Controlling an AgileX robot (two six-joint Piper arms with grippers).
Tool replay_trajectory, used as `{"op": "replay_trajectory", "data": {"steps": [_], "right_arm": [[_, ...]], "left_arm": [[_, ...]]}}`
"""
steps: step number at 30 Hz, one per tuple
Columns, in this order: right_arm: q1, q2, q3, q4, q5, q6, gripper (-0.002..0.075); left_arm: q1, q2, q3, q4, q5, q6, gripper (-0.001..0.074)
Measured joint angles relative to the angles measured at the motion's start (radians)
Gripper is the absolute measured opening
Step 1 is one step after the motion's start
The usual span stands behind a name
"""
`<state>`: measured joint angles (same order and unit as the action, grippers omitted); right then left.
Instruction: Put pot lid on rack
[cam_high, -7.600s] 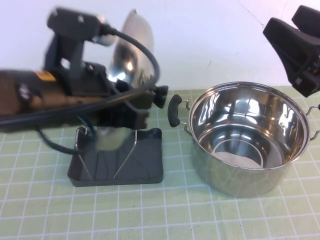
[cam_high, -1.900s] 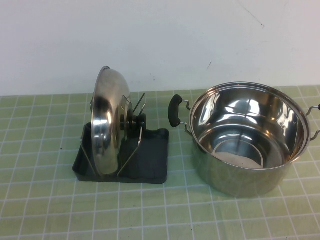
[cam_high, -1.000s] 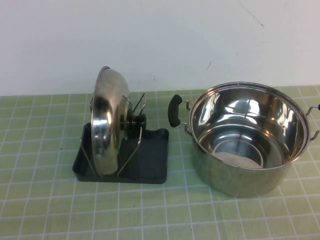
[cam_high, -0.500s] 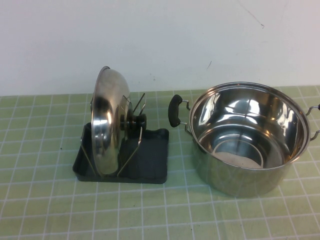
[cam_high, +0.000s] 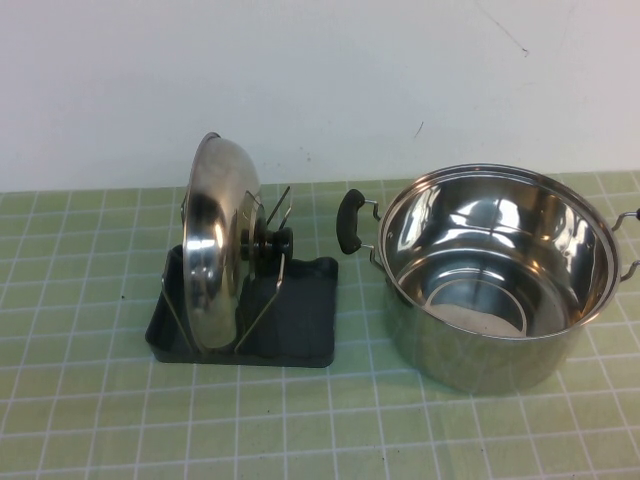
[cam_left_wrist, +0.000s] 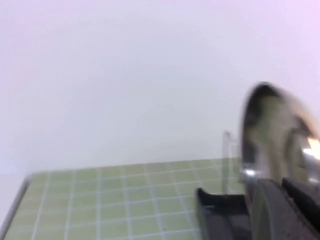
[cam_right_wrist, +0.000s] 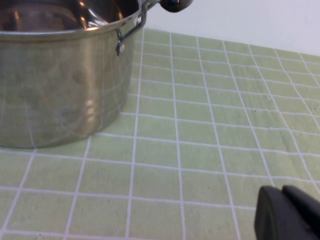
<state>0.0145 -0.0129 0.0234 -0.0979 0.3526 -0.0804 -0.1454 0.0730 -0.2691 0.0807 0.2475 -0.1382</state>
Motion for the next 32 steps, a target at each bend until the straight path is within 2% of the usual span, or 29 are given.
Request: {"op": "replay_trajectory", "data": {"steps": [3, 6, 8, 16, 22, 25, 32], "right_arm": [[0.000, 0.000, 0.000, 0.000, 0.000, 0.000, -0.0001], [0.000, 0.000, 0.000, 0.000, 0.000, 0.000, -0.0001], [0.000, 0.000, 0.000, 0.000, 0.000, 0.000, -0.0001], [0.000, 0.000, -0.002, 0.000, 0.002, 0.000, -0.0001], [0.000, 0.000, -0.002, 0.000, 0.002, 0.000, -0.0001], [0.000, 0.000, -0.002, 0.000, 0.002, 0.000, -0.0001], [0.000, 0.000, -0.002, 0.000, 0.002, 0.001, -0.0001]], "left_arm": [[0.138, -0.012, 0.068, -0.182, -0.065, 0.083, -0.0001], [0.238, -0.053, 0.120, -0.228, -0.061, 0.104, -0.0001], [0.266, -0.078, 0.151, -0.219, -0.039, 0.108, -0.0001], [0.258, -0.085, 0.264, -0.193, 0.018, 0.126, -0.0001], [0.137, -0.087, 0.288, -0.220, 0.028, 0.237, -0.0002], [0.107, -0.087, 0.288, -0.221, 0.046, 0.236, -0.0002], [0.158, -0.087, 0.288, -0.222, 0.052, 0.221, -0.0002]]}}
